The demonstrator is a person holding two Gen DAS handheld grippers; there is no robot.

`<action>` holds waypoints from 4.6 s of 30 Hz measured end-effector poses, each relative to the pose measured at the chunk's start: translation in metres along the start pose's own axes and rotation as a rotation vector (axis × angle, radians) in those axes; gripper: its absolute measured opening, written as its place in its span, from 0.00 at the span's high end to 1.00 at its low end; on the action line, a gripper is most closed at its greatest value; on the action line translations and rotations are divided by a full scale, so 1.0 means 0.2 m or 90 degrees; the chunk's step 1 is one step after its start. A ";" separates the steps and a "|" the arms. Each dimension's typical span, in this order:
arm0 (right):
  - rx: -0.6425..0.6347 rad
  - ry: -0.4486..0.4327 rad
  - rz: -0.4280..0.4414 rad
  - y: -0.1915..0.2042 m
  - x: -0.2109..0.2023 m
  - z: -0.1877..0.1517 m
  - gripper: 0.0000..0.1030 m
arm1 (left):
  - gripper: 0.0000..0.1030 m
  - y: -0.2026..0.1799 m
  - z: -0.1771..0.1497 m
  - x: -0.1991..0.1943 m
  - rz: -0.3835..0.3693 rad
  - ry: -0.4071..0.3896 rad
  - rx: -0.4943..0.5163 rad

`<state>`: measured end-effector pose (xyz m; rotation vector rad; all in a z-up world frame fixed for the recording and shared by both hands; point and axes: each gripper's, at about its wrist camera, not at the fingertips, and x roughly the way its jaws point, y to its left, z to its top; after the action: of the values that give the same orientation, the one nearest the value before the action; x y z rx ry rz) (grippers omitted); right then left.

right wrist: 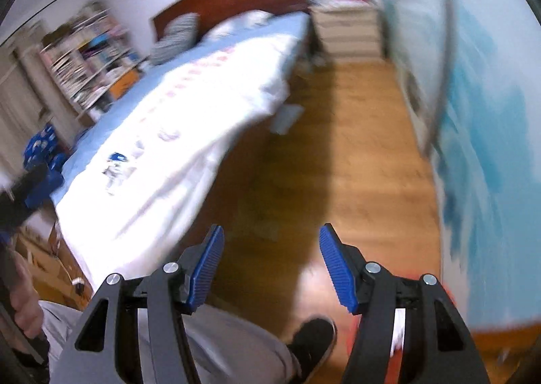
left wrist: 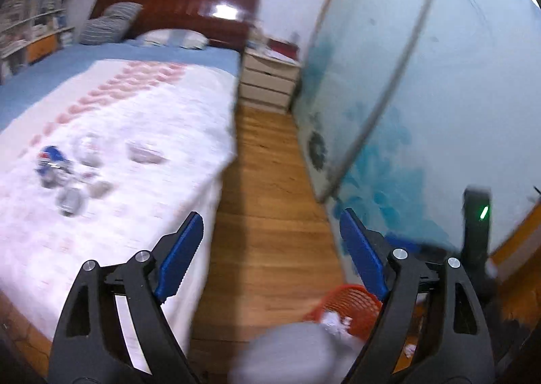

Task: Collect trash
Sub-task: 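Move both open grippers back over the bed, then grasp the crumpled checked paper with the right gripper while the left gripper grasps the Pepsi can, then carry the paper and Pepsi can to the red basket and open both grippers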

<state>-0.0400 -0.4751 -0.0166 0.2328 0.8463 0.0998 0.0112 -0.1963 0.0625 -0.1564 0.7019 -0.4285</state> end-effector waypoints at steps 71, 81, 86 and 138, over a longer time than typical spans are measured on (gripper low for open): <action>-0.115 0.106 0.161 1.14 0.90 0.22 0.66 | 0.20 2.08 0.23 0.74 0.289 0.134 -0.277; -0.131 0.133 0.169 1.28 1.00 0.20 0.66 | 0.66 2.04 0.26 0.79 0.250 0.133 -0.264; -0.117 0.134 0.178 1.32 1.01 0.21 0.66 | 0.89 2.00 0.27 0.68 0.255 0.083 -0.257; 0.326 0.023 -0.188 -1.27 -0.19 -0.97 0.66 | 0.89 -1.23 -0.93 1.26 -0.104 0.412 0.250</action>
<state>-0.2125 -0.6959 -0.1752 0.5830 0.9236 -0.3943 -0.0196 -0.5255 -0.1578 0.3147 1.2253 -0.7799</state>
